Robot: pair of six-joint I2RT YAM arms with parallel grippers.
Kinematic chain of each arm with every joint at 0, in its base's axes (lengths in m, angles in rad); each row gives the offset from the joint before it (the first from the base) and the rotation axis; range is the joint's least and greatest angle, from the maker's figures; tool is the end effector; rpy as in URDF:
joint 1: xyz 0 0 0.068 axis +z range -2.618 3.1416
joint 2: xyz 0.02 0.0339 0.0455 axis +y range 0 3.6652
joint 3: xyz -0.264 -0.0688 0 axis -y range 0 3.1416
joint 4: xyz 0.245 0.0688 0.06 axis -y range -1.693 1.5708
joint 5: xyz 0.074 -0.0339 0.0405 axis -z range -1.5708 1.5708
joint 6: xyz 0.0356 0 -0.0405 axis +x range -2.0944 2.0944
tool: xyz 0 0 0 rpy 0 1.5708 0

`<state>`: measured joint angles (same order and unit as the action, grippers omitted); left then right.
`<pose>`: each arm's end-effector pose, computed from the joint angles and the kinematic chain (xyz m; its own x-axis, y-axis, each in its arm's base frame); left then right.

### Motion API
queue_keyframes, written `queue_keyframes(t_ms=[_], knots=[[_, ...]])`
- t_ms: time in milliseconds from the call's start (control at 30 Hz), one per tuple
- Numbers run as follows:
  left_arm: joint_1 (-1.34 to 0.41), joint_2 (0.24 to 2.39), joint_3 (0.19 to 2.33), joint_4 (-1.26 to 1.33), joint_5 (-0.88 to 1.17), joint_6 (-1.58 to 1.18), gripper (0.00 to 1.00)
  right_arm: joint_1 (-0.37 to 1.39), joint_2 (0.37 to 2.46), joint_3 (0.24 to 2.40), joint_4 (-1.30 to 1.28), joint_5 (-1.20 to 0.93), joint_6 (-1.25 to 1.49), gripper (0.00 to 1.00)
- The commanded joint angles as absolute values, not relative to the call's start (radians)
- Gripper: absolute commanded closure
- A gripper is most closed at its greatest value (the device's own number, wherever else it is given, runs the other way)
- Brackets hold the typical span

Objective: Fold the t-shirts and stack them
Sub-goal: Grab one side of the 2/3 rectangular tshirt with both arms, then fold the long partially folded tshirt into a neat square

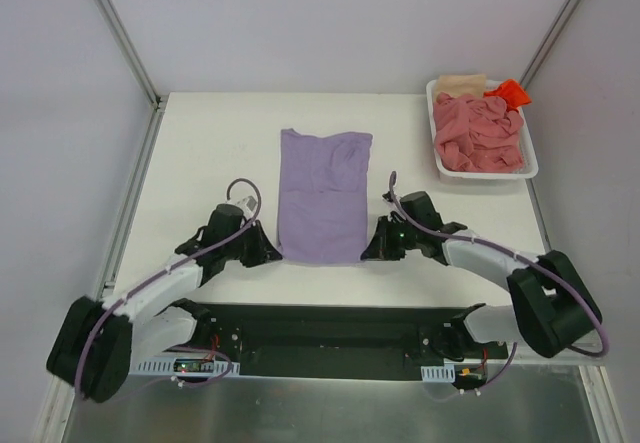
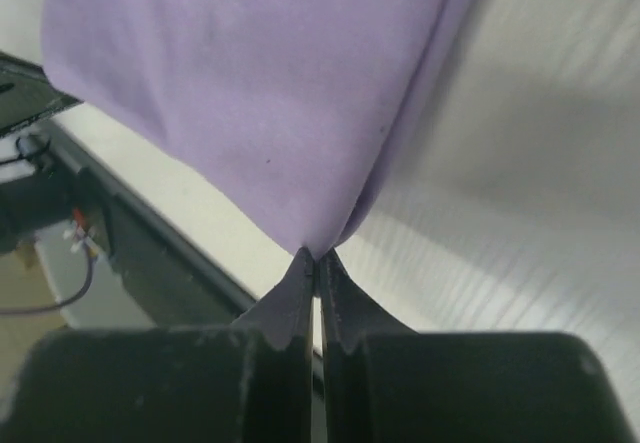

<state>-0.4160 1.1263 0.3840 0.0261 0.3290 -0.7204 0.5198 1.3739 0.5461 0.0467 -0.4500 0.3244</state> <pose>0.1864 -0.0949 0.1597 -0.8507 -0.3067 -0.4270 0.0588 0.7516 -0.6570 0.2124 0.1394 0.1579 -0.8072 -0.1313 -0.5755 -0.4833 0.7068 0.5166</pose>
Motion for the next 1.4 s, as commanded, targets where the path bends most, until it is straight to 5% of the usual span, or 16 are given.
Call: queue_keyframes(t_ms=[0, 267, 433, 833, 1367], knots=[[-0.486, 0.831, 0.351, -0.135, 0.331, -0.752, 1.0, 0.561, 1.202, 0.558, -0.197, -0.653, 0.278, 0.99], [-0.54, 0.335, 0.359, -0.25, 0.434, -0.782, 1.0, 0.614, 0.87, 0.641, -0.46, -0.785, 0.317, 0.99], [-0.54, 0.302, 0.388, -0.258, 0.408, -0.79, 1.0, 0.614, 0.807, 0.686, -0.528, -0.729, 0.324, 0.99], [-0.54, 0.645, 0.574, -0.149, 0.154, -0.709, 1.0, 0.534, 0.903, 0.831, -0.514, -0.359, 0.189, 0.99], [-0.506, 1.12, 0.873, -0.005, -0.049, -0.565, 1.0, 0.325, 1.123, 0.956, -0.322, -0.273, 0.176, 0.99]])
